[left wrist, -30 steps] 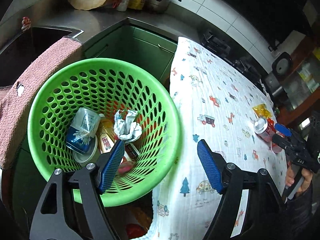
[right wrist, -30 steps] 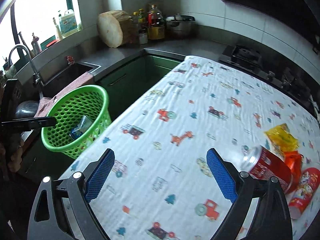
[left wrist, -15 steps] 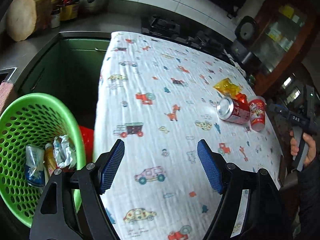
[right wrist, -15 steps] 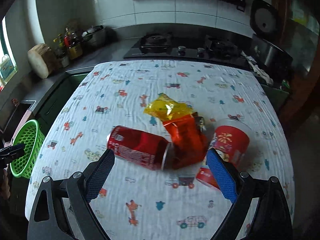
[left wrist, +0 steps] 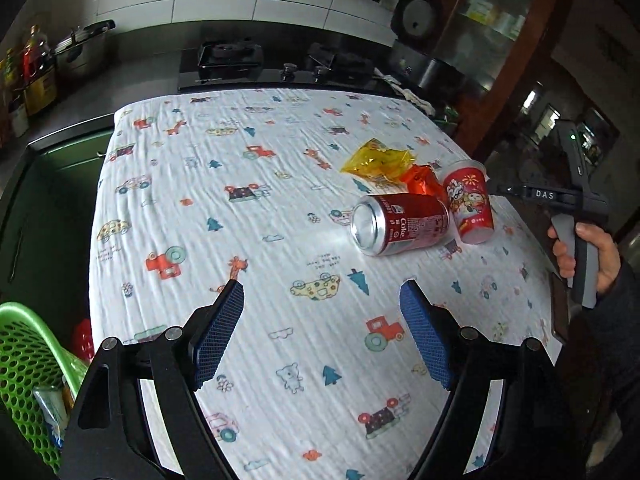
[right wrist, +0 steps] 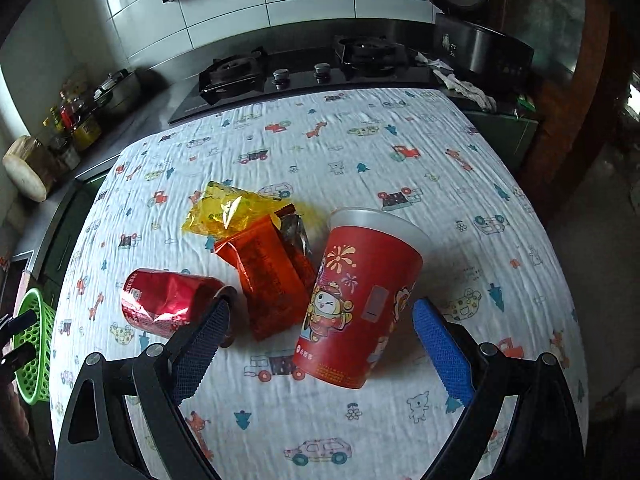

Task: Collect trash
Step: 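Grasp the red paper cup with the right tool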

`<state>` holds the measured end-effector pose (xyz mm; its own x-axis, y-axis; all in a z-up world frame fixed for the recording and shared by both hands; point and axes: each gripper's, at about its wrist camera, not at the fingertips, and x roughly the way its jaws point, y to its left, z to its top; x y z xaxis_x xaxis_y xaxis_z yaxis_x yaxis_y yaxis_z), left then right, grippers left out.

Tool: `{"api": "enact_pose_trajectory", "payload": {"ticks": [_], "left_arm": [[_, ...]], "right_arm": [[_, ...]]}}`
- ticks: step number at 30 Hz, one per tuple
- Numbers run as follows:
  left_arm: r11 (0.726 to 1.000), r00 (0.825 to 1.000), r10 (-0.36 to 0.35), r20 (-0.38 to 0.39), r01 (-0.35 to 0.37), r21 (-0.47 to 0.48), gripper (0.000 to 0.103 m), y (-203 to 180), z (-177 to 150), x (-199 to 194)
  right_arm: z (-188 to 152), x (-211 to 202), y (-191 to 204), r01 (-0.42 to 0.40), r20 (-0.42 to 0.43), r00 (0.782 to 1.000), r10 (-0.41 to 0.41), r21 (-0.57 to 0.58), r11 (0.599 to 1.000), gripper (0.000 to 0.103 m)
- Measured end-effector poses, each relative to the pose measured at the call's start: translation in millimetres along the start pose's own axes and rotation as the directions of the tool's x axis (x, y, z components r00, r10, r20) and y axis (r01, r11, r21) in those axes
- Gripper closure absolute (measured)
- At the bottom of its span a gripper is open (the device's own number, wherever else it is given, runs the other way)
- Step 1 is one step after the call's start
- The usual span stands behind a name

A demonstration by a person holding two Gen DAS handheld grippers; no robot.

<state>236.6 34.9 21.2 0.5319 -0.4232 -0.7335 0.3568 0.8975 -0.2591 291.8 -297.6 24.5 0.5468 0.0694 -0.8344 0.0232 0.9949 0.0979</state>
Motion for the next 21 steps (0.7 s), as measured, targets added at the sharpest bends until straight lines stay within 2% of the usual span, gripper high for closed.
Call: {"api": "enact_pose_trajectory", "payload": {"ticks": [6,10,16,21], "left_arm": [[0.992,1.0,-0.023,-0.018,0.025,0.123,0.018,-26.6,15.6,21.4],[0.974,0.999,-0.041,-0.035,0.048,0.22,0.014,-47.6,26.0,37.7],[0.914,0.998,-0.039,-0.055,0.058,0.401,0.009,-82.2,39.0,64.6],[0.846,0.996,-0.011,-0.088,0.056,0.53,0.009,-106.8,47.2,90.7]], "right_arm": [[4.3,19.2,-13.9,-0.01,-0.037,0.999,0.012,0.049,0.999,0.013],[5.4,30.4,-24.0,-0.027,-0.061,0.998,0.032,0.078,0.997,0.013],[6.8,46.1,-38.6,-0.067,-0.101,0.992,0.08,0.124,0.99,0.019],[8.2,57.1,-47.1,-0.098,-0.126,0.985,0.119,0.166,0.981,0.021]]}}
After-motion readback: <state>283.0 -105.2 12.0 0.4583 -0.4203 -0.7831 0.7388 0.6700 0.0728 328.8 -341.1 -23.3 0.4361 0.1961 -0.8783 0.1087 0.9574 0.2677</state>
